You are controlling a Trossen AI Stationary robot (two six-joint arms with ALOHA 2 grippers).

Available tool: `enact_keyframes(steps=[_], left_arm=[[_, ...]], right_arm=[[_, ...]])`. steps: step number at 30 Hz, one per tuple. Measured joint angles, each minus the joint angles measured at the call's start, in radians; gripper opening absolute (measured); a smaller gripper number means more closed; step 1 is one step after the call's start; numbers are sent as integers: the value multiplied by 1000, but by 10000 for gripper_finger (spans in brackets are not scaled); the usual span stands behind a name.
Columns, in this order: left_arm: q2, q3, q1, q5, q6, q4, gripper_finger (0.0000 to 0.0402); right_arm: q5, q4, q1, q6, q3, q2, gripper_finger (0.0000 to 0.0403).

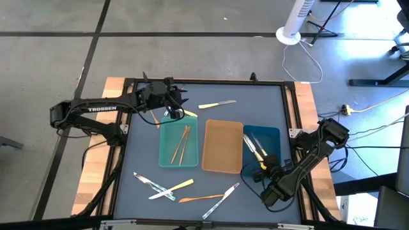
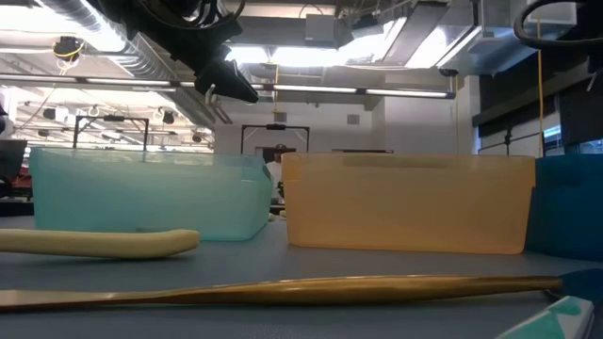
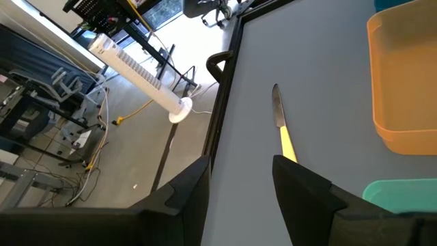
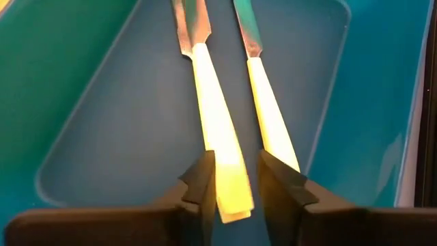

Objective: Sort silverware by color (type)
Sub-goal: Put the yellow knife into the blue bin, then put the blue knife into the orange bin

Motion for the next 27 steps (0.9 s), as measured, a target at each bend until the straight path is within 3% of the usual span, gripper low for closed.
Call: enact_keyframes(steps=[6, 27], left_arm=[[0, 0, 0, 0, 0, 0, 153], [0, 0, 0, 0, -71, 0, 153]], right_arm=[[0, 0, 0, 0, 0, 0, 119], [1, -30, 0, 9, 15, -1, 120]])
